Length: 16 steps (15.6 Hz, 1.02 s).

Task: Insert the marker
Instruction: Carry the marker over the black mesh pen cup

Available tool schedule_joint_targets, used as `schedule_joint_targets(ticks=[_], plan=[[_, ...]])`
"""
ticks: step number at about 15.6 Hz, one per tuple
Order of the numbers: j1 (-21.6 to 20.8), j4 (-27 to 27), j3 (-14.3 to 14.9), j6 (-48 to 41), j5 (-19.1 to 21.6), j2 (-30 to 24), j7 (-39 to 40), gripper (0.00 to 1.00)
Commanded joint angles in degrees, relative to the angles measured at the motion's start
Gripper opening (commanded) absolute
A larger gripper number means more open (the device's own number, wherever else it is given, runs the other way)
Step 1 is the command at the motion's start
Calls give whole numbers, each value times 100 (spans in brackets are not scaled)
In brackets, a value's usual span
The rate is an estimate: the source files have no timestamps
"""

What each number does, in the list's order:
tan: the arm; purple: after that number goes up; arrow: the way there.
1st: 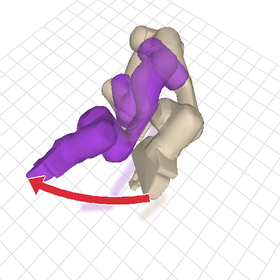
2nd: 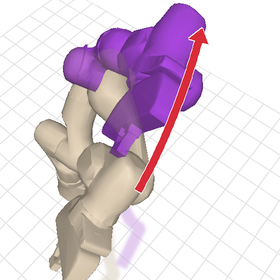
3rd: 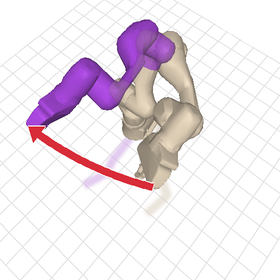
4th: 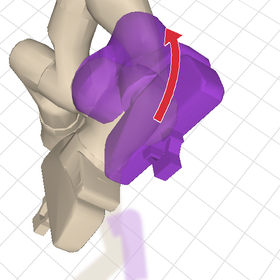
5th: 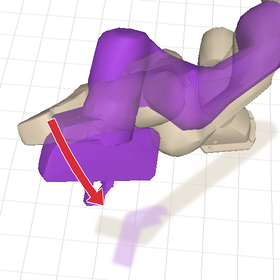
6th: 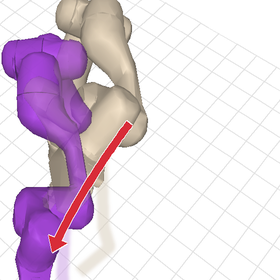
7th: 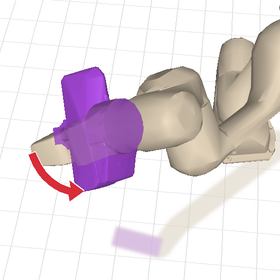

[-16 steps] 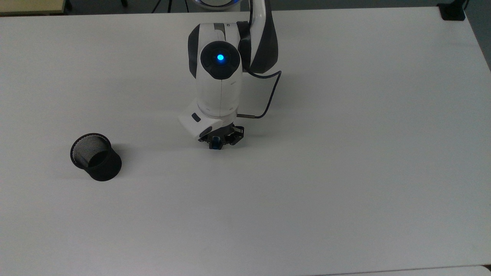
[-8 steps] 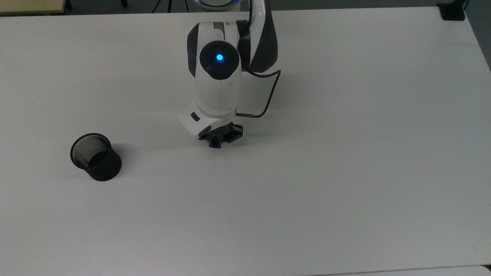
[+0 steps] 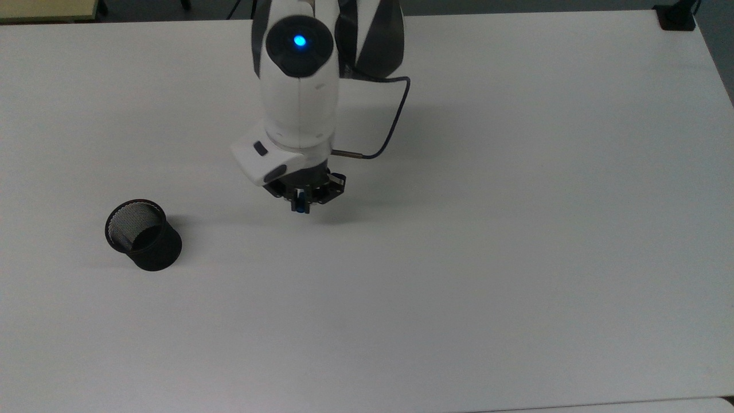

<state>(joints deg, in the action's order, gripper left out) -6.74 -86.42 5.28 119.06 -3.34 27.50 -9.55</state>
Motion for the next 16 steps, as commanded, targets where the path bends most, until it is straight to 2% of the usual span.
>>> schedule_joint_targets(ticks=[1, 4, 9, 13, 16], plan=[[409, 249, 25, 10, 97, -218, -73, 0], [743, 135, 43, 1116, 114, -394, -143, 0], [1244, 73, 61, 2592, 88, -456, -722, 0], [1517, -225, 78, 4043, 44, -438, -934, 0], [1588, -436, 253, 4940, 44, -360, -1136, 0]])
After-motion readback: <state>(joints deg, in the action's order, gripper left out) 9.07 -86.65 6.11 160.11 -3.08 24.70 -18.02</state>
